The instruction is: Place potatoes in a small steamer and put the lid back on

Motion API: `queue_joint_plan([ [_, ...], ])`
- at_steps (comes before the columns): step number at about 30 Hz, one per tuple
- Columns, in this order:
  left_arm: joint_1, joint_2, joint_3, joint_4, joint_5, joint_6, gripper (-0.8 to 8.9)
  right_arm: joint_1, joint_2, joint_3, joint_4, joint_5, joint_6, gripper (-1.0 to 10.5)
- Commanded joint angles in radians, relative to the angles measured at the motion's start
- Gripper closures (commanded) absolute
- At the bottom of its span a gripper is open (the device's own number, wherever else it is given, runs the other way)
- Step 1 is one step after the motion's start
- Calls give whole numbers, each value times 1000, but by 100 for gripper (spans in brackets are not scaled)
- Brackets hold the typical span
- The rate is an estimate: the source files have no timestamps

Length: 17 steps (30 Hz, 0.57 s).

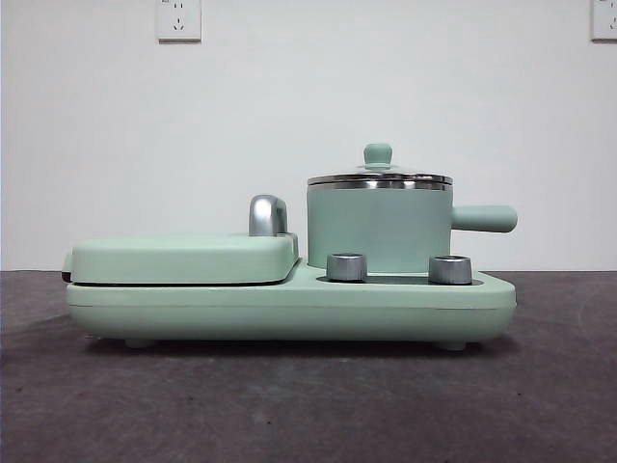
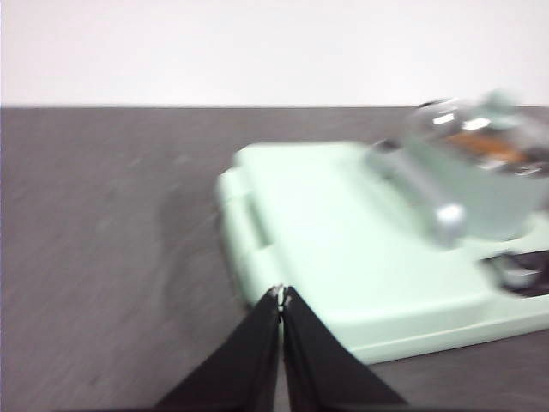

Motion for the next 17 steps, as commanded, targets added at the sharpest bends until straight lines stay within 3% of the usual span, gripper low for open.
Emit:
queue_joint_plan([
  [1,45,-40,-114,70,-2,25,808,6,2,4,10,0,-8,932],
  [13,142,-192,-370,237,-3,20,808,6,2,4,11,0,-8,932],
  [17,157,-192,-374,219,-25,37,808,6,2,4,10,0,-8,932],
])
